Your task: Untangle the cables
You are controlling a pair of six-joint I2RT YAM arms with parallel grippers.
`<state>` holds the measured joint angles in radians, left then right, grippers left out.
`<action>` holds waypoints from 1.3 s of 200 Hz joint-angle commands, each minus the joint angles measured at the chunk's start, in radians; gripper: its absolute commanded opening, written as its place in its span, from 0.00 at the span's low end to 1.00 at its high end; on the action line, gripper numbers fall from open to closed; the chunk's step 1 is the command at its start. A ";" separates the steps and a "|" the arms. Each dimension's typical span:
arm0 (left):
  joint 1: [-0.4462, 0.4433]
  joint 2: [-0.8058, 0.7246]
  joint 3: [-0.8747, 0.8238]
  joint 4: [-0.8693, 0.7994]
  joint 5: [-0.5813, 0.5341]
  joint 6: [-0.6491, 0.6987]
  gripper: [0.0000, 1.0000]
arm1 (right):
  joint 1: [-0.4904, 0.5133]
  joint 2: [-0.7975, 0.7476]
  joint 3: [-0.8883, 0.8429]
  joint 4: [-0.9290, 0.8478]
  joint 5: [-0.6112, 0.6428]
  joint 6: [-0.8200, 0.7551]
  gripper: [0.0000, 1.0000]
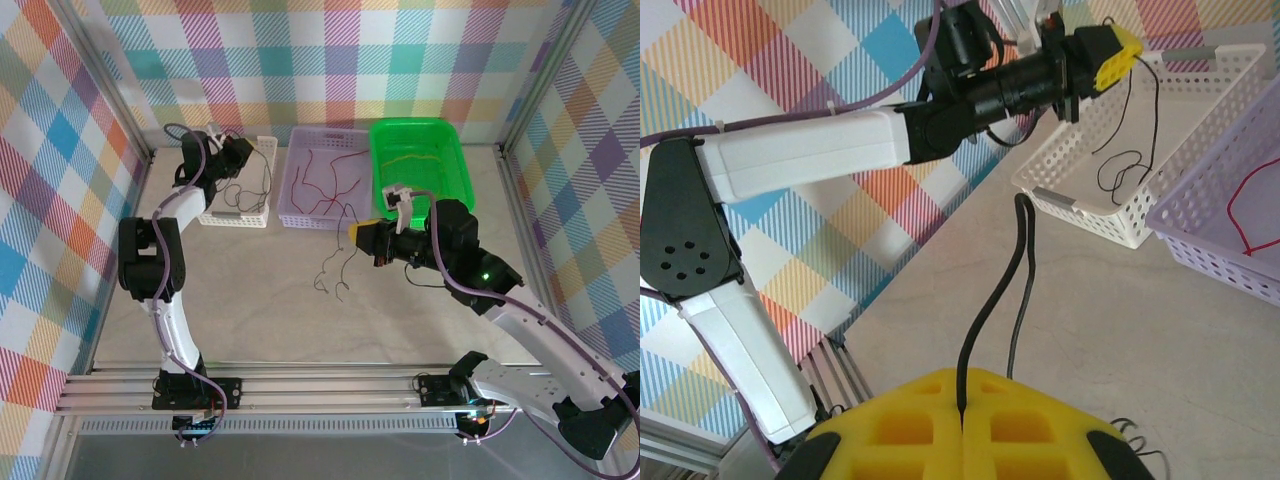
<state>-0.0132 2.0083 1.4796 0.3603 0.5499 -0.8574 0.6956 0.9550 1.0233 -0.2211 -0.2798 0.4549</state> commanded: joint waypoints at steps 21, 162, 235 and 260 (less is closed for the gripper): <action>0.016 0.057 0.059 -0.069 -0.001 0.061 0.00 | 0.017 -0.009 0.017 0.033 0.020 -0.023 0.00; 0.055 0.100 0.035 -0.244 -0.113 0.182 0.26 | 0.043 0.024 0.035 0.027 0.030 -0.030 0.00; 0.055 -0.006 0.042 -0.268 -0.106 0.167 0.47 | 0.060 0.063 0.068 0.021 0.025 -0.039 0.00; 0.047 -0.091 -0.020 -0.157 -0.038 0.080 0.53 | 0.061 0.089 0.089 0.012 0.024 -0.041 0.00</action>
<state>0.0338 2.0575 1.4918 0.0975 0.4492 -0.7082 0.7479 1.0237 1.0687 -0.2226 -0.2508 0.4320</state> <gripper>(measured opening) 0.513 0.057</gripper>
